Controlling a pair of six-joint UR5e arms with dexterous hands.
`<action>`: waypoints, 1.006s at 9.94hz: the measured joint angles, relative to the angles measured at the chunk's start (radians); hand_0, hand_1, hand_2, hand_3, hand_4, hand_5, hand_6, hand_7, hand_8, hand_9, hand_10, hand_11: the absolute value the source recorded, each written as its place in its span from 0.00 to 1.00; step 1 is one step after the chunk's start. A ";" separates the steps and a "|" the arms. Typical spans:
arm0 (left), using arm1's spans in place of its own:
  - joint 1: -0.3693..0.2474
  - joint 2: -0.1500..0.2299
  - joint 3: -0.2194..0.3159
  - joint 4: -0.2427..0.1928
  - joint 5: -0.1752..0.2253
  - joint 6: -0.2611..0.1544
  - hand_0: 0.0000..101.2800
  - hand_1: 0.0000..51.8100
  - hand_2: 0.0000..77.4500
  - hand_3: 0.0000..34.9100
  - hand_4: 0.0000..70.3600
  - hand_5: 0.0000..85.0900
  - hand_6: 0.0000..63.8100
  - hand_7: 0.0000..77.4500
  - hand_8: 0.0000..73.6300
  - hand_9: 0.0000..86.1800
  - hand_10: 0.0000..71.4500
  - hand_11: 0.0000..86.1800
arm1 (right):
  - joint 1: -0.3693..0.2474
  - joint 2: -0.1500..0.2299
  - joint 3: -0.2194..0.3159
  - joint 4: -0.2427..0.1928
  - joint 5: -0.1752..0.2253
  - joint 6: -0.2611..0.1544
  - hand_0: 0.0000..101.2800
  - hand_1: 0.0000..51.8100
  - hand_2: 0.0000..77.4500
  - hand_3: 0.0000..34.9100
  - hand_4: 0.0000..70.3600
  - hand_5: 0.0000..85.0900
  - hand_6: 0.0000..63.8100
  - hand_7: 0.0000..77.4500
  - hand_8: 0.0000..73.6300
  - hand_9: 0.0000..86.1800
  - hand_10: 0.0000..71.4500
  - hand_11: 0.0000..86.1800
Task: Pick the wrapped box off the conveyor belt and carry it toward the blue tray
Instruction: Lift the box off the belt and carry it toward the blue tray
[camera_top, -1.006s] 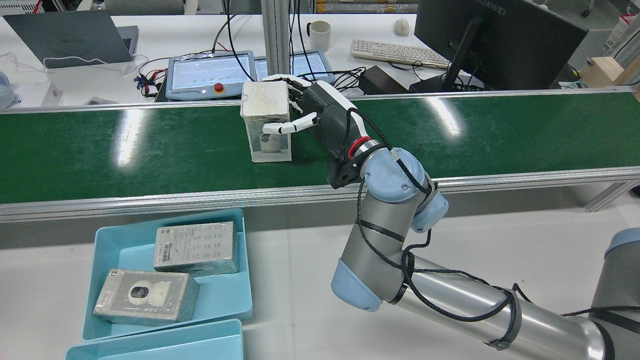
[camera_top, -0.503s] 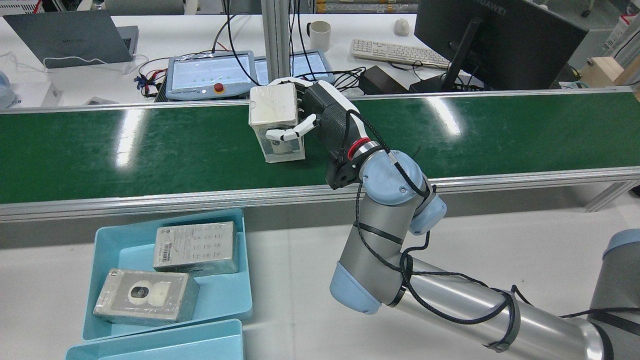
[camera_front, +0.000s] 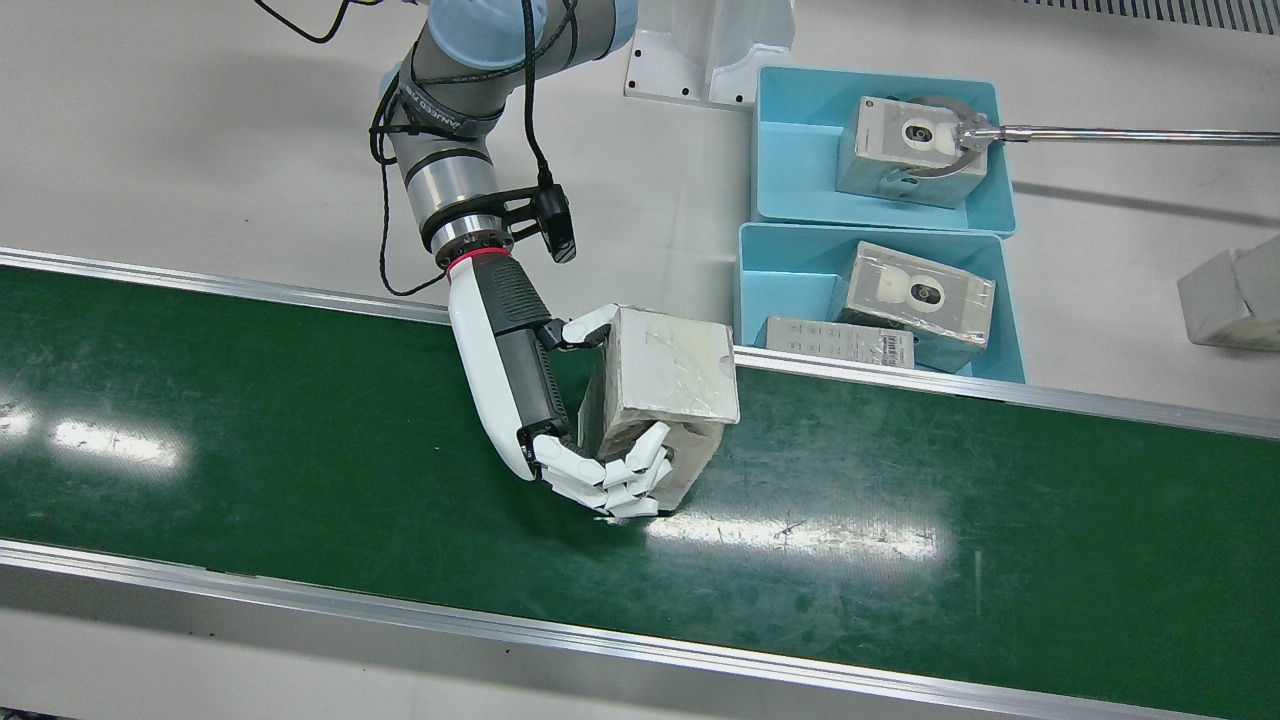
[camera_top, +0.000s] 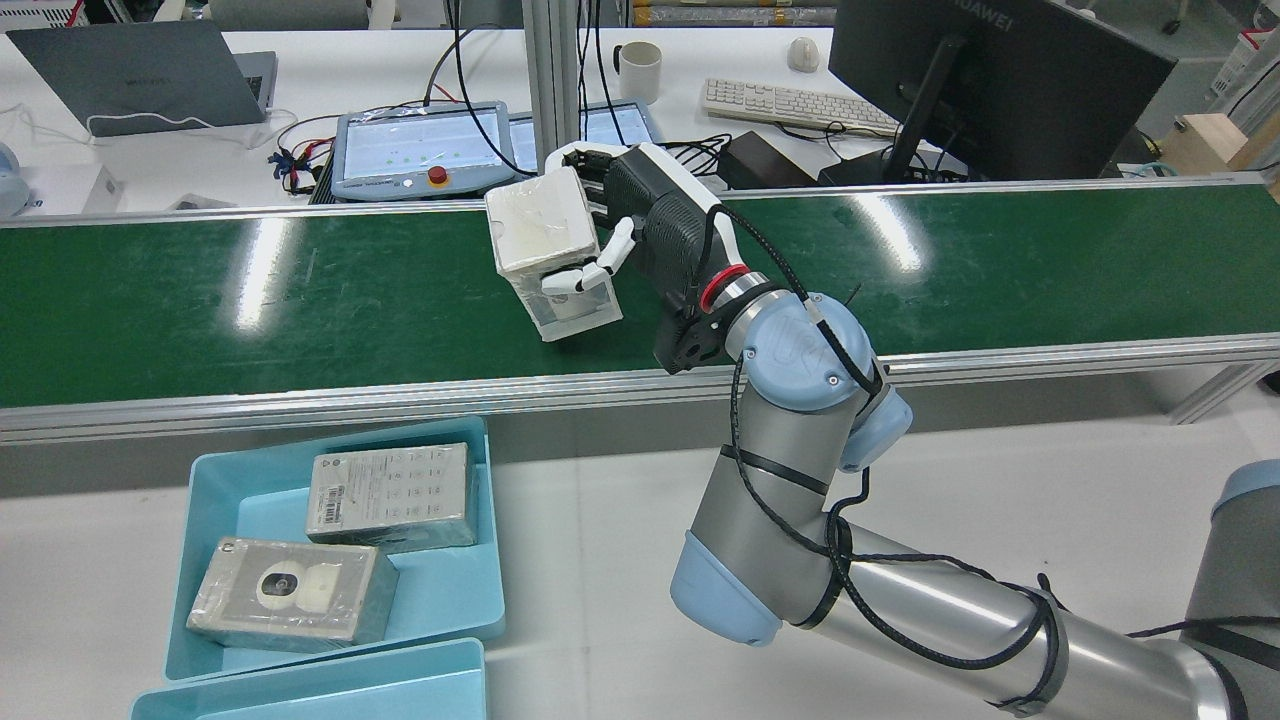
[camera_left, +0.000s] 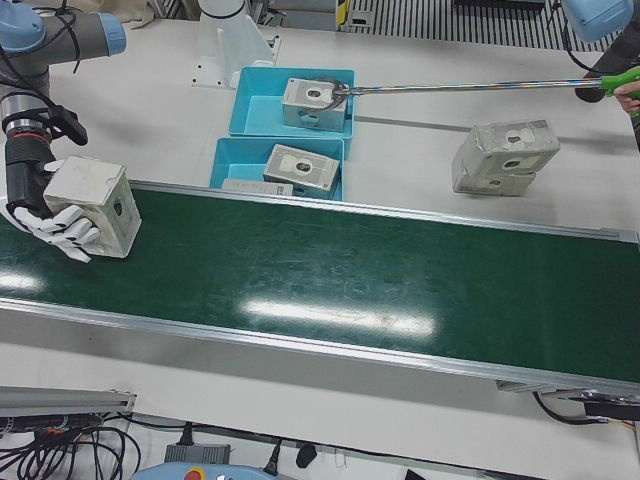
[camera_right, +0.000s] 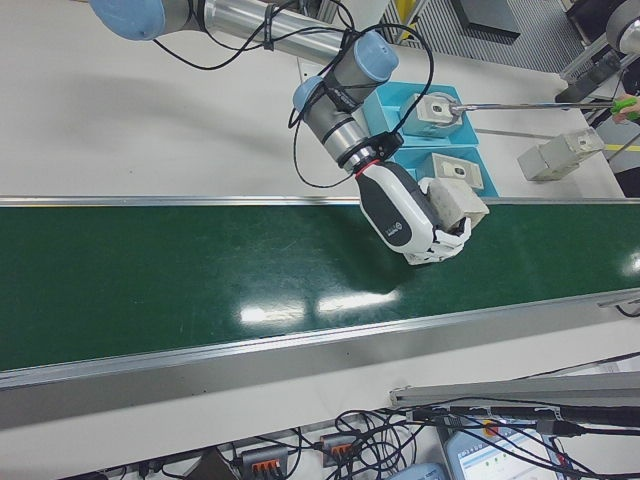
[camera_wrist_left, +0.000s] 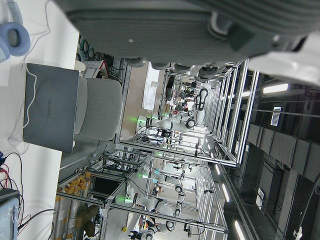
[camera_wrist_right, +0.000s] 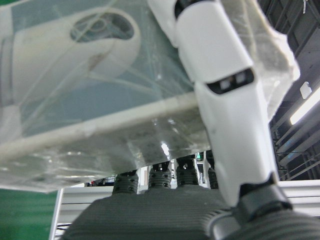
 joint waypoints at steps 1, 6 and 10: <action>0.000 0.000 0.000 0.000 0.000 0.000 0.00 0.00 0.01 0.00 0.00 0.01 0.00 0.01 0.01 0.00 0.01 0.00 | -0.006 0.005 0.044 -0.017 0.001 -0.003 0.54 0.04 0.46 0.06 0.61 0.60 0.54 0.79 0.62 0.58 0.52 0.46; 0.000 0.000 0.000 0.000 0.000 0.000 0.00 0.00 0.01 0.00 0.00 0.01 0.00 0.01 0.01 0.00 0.01 0.00 | -0.173 0.100 0.092 -0.030 0.059 -0.127 0.51 0.04 0.46 0.07 0.61 0.63 0.70 0.90 0.67 0.73 0.63 0.58; 0.000 0.000 0.000 0.000 0.000 0.000 0.00 0.00 0.01 0.00 0.00 0.01 0.00 0.01 0.01 0.00 0.00 0.00 | -0.256 0.208 -0.055 0.016 0.046 -0.193 0.49 0.00 0.56 0.06 0.60 0.83 0.82 0.89 0.77 0.81 0.63 0.66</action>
